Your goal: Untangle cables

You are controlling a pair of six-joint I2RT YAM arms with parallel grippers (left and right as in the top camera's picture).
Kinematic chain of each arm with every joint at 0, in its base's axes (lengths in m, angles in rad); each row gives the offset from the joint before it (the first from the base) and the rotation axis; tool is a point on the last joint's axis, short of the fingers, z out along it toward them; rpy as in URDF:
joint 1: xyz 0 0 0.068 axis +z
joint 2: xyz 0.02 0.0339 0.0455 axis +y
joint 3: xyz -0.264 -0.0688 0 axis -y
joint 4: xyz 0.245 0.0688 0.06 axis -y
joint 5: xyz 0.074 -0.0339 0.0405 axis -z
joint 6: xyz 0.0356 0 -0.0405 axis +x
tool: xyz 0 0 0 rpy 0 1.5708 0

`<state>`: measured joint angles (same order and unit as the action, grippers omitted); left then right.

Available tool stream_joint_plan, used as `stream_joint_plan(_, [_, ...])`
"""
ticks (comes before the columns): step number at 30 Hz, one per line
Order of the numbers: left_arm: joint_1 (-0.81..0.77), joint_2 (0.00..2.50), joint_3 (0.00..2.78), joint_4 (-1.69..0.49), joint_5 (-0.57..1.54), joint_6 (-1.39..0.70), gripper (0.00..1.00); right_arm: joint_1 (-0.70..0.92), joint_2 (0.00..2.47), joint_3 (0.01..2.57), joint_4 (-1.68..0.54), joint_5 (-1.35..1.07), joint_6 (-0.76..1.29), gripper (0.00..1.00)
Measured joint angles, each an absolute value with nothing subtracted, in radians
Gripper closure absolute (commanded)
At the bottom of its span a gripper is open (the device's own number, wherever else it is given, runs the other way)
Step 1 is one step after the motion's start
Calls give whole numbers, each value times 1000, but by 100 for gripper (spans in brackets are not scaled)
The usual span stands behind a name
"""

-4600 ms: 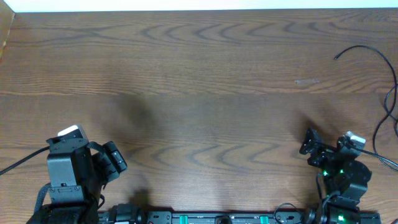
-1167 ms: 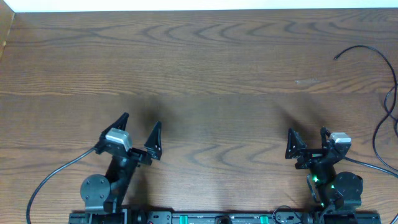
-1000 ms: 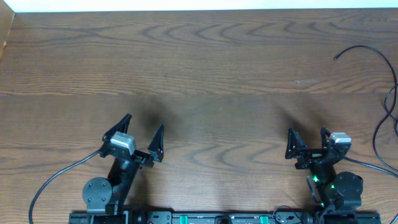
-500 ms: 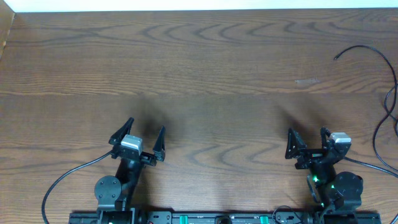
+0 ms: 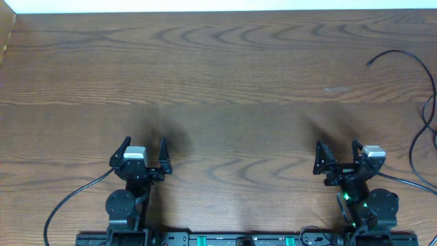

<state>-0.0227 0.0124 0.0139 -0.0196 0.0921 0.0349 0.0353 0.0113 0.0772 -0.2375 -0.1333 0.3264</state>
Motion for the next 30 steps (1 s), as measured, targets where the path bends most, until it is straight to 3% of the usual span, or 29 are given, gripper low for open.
stream_joint_plan(30, [-23,11,17,-26,67,35,9,35,11,77,-237,-134,326,1])
